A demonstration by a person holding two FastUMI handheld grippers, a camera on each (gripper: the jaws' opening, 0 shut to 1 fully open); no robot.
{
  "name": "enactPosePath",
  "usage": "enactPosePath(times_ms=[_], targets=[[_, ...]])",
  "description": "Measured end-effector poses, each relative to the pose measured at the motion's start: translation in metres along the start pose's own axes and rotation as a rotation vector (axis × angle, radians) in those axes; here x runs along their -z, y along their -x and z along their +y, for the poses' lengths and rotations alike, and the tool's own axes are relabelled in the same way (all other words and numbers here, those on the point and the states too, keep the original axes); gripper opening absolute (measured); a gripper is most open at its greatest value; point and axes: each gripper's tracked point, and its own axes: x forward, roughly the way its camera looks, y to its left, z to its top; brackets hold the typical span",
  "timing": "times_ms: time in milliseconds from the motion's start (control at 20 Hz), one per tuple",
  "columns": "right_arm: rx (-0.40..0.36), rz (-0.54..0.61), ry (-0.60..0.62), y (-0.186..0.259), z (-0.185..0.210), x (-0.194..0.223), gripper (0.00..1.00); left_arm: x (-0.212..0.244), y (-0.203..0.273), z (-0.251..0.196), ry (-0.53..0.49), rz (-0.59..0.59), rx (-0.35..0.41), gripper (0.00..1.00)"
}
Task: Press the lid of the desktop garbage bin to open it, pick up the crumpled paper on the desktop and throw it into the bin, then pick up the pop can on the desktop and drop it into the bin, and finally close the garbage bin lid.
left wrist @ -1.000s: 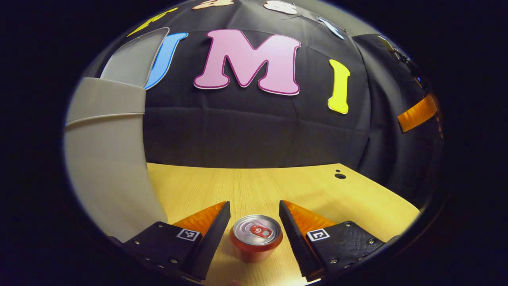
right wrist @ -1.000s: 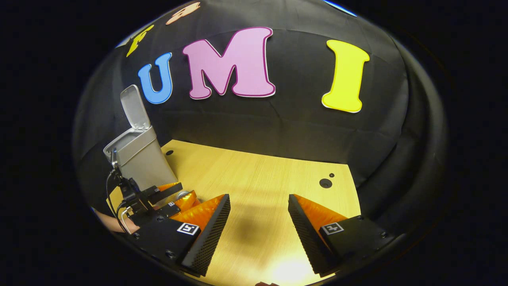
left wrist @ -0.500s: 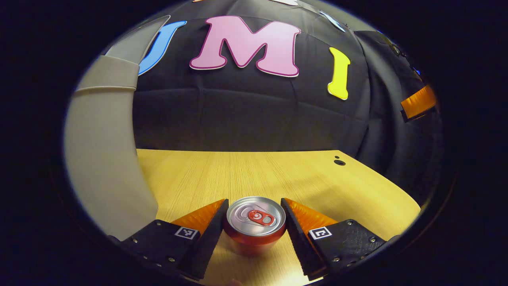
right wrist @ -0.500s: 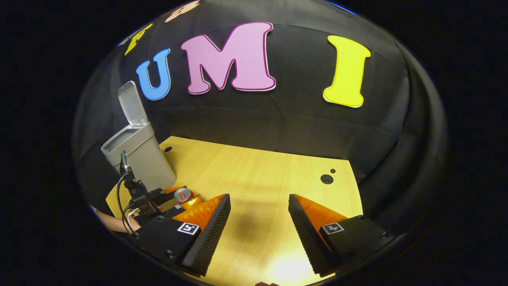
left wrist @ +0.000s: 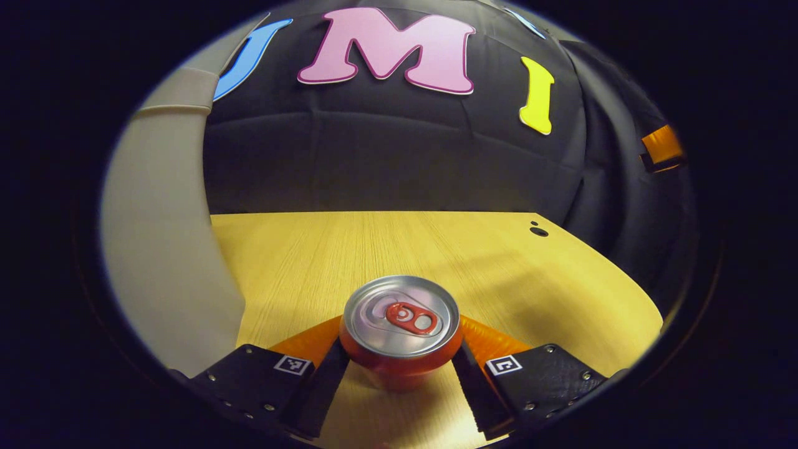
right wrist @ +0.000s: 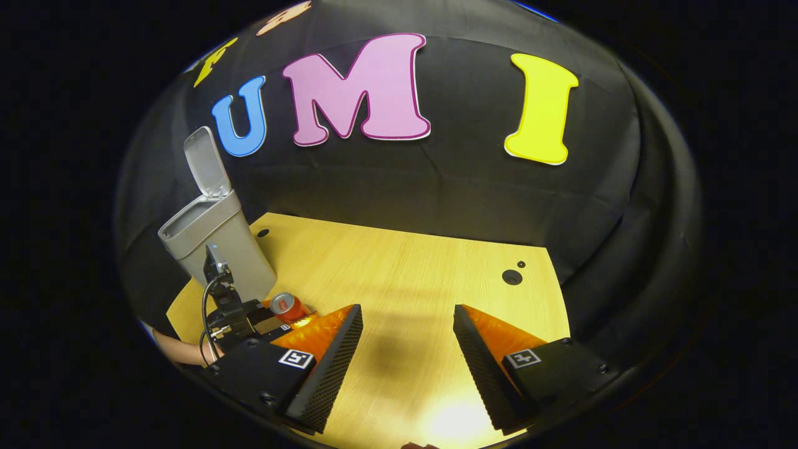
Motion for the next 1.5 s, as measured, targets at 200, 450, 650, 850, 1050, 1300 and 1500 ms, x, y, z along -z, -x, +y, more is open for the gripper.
enactPosePath(times_ms=[200, 450, 650, 850, 1050, 1300, 1500], targets=[[0.002, 0.002, -0.003, 0.003, -0.003, 0.006, 0.95, -0.001, 0.005, 0.004, -0.009, 0.004, -0.007, 0.87], [-0.008, -0.004, -0.008, 0.008, 0.001, 0.008, 0.95, -0.034, 0.023, -0.002, 0.002, -0.059, 0.009, 0.87], [-0.023, -0.004, -0.016, 0.010, 0.009, 0.011, 0.95, -0.034, 0.025, -0.003, -0.005, -0.052, -0.008, 0.86], [-0.017, -0.010, 0.009, 0.020, 0.006, 0.013, 0.95, -0.029, 0.023, -0.002, -0.022, -0.037, -0.001, 0.87], [-0.002, 0.001, 0.016, 0.027, 0.000, 0.021, 0.95, -0.027, 0.025, 0.001, -0.028, -0.027, -0.003, 0.85], [0.006, -0.016, 0.001, 0.033, -0.003, 0.017, 0.95, -0.056, 0.042, -0.002, -0.039, -0.076, 0.003, 0.84], [-0.008, -0.028, 0.003, 0.032, 0.006, 0.014, 0.95, -0.117, 0.071, -0.004, -0.032, -0.181, 0.016, 0.84]])
